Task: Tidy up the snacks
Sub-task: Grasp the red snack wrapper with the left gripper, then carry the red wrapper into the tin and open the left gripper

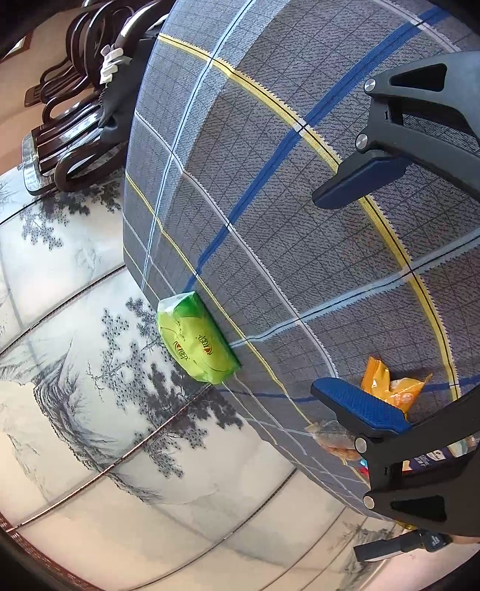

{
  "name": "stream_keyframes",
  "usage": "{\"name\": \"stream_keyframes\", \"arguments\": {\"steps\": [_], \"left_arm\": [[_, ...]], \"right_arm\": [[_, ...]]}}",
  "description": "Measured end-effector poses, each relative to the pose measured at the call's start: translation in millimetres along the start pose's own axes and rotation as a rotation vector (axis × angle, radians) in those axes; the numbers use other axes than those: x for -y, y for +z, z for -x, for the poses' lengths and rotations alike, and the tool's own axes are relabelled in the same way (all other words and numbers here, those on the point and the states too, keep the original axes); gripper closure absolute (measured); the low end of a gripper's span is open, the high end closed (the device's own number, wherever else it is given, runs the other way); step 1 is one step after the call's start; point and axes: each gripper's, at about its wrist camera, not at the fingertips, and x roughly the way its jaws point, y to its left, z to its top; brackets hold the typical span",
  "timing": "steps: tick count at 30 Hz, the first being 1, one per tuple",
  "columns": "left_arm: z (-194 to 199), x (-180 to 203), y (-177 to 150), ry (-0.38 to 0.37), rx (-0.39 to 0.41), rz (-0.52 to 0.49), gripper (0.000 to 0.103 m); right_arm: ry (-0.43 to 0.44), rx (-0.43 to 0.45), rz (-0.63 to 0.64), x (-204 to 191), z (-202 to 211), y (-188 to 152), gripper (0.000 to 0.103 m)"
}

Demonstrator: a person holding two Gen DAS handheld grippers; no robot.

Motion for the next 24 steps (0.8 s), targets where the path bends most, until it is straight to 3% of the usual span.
{"name": "stream_keyframes", "arguments": {"steps": [8, 11, 24], "left_arm": [[49.7, -3.1, -0.8, 0.074, 0.089, -0.040, 0.064], [71.5, -12.5, 3.3, 0.141, 0.135, -0.056, 0.064], [112.0, -99.9, 16.5, 0.283, 0.188, 0.034, 0.064]], "right_arm": [[0.004, 0.002, 0.001, 1.0, 2.1, -1.3, 0.010], [-0.006, -0.006, 0.000, 1.2, 1.4, -1.3, 0.010], [-0.048, -0.045, -0.001, 1.2, -6.0, -1.7, 0.010]]}}
